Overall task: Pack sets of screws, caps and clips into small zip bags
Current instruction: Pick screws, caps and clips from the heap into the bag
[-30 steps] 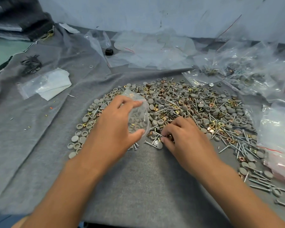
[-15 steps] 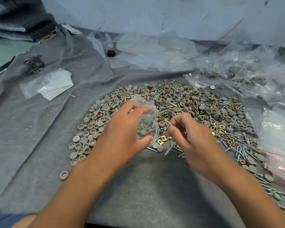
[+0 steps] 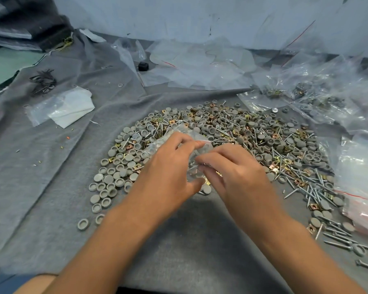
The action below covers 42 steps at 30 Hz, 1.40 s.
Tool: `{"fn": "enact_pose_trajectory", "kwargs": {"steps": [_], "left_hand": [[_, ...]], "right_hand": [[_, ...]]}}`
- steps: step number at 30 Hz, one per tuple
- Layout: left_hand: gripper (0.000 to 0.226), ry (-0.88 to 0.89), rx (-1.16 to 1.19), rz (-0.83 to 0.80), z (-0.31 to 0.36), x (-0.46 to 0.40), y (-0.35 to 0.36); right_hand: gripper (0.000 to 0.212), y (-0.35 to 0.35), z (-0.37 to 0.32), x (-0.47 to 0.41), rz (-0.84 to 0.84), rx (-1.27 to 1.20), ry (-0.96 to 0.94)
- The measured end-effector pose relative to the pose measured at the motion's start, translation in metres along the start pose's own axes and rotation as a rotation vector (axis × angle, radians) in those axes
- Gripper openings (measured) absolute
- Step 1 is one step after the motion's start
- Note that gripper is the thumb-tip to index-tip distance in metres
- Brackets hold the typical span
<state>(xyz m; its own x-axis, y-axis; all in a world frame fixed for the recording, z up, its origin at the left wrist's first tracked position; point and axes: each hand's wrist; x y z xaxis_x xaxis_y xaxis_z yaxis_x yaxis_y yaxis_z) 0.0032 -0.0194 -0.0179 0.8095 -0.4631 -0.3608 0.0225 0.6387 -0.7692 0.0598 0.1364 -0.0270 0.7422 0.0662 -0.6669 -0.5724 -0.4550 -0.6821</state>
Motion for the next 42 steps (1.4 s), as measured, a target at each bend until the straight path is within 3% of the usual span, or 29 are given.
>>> {"fn": "enact_pose_trajectory", "kwargs": {"steps": [4,9,13,16,21,27,33,37,39,42], "left_hand": [[0.064,-0.003,-0.003,0.003,0.001,0.0,-0.001],[0.07,-0.02,-0.013,0.008,-0.003,0.001,-0.003],[0.071,-0.025,-0.042,0.003,-0.006,0.001,-0.004],[0.072,-0.028,-0.062,0.007,-0.007,0.001,-0.004],[0.072,-0.028,-0.084,0.014,-0.007,0.001,-0.003],[0.073,-0.021,-0.095,0.014,-0.006,0.001,-0.003],[0.073,-0.018,-0.077,0.014,-0.005,0.002,-0.004],[0.073,-0.022,-0.064,0.009,-0.004,0.002,-0.004],[0.071,-0.018,-0.054,0.011,-0.004,0.002,-0.004],[0.069,-0.009,-0.04,0.015,-0.001,0.002,-0.004]], "right_hand": [[0.032,0.002,-0.004,0.0,0.024,-0.119,0.086],[0.018,-0.011,0.009,0.0,0.082,-0.181,0.233],[0.014,-0.015,0.037,0.006,-0.24,0.016,0.448],[0.011,-0.008,0.04,0.011,-0.405,0.142,0.364],[0.027,0.001,0.031,0.009,-0.4,0.256,0.199],[0.018,0.001,0.026,0.01,-0.456,0.302,0.141],[0.012,0.005,0.029,0.014,-0.407,0.291,0.116],[0.016,0.0,0.03,0.008,-0.19,0.016,0.272],[0.018,-0.005,0.023,0.004,-0.055,-0.099,0.237],[0.017,-0.006,0.009,0.001,0.009,-0.187,0.17]]}}
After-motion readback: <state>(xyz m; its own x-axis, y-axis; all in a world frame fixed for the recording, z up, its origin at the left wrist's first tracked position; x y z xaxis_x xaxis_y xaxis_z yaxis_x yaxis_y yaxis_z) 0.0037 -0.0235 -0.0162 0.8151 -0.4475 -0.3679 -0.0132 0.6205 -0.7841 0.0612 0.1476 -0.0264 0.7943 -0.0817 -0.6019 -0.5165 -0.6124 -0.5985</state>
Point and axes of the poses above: each hand's wrist, its own x-axis away from the middle knuckle, its own y-axis out of the palm, z = x × y, and after that the axes turned 6 degrees about z, right-handed
